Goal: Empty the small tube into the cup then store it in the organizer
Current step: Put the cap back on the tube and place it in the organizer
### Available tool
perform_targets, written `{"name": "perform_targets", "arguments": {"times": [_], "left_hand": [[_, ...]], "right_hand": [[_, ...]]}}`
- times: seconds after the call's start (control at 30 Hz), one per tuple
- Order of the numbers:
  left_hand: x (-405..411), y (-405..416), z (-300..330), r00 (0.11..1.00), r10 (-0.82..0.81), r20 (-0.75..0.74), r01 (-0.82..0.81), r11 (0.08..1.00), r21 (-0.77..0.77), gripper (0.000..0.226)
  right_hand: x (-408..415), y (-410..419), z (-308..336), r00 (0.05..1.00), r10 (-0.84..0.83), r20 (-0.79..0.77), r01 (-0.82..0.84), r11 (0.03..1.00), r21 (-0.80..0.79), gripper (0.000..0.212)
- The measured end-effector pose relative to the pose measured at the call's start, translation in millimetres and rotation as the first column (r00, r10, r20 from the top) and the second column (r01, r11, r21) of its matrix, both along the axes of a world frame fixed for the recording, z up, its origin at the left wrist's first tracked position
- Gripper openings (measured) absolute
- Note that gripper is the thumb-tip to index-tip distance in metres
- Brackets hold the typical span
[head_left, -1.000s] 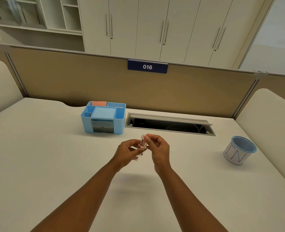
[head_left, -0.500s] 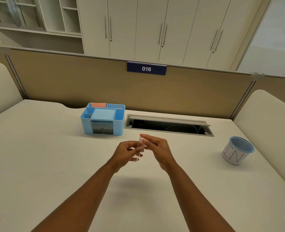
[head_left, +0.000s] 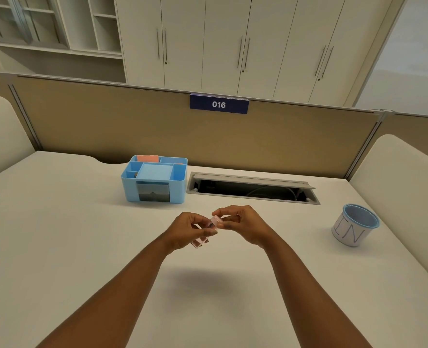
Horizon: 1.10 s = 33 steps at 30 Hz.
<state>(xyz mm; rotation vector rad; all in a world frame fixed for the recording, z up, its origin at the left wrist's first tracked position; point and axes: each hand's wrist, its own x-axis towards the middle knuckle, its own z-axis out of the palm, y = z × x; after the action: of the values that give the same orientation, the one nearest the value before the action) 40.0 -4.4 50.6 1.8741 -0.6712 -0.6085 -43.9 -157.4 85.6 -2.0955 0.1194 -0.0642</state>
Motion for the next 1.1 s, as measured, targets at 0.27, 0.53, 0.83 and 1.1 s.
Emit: {"name": "perform_targets", "arguments": {"times": [0.27, 0.53, 0.83, 1.1], "left_hand": [[2.7, -5.1, 4.9, 0.992, -0.046, 0.121, 0.033, 0.994, 0.107, 0.023], [2.1, -9.8, 4.2, 0.979, -0.048, 0.198, 0.022, 0.991, 0.132, 0.031], [-1.4, -2.9, 7.6, 0.992, -0.129, -0.014, 0.130, 0.985, 0.117, 0.022], [-2.4, -5.3, 2.5, 0.993, -0.119, -0.003, 0.118, 0.985, 0.126, 0.026]], "right_hand": [[-1.9, -2.0, -4.7, 0.999, -0.041, -0.019, 0.040, 0.999, -0.029, 0.024], [-5.3, -5.2, -8.4, 0.998, -0.060, -0.022, 0.060, 0.997, 0.041, 0.022], [-6.7, -11.9, 0.7, 0.998, 0.048, -0.027, -0.049, 0.998, -0.025, 0.030], [-7.1, -7.6, -2.9, 0.999, 0.045, -0.029, -0.048, 0.993, -0.110, 0.027]]}}
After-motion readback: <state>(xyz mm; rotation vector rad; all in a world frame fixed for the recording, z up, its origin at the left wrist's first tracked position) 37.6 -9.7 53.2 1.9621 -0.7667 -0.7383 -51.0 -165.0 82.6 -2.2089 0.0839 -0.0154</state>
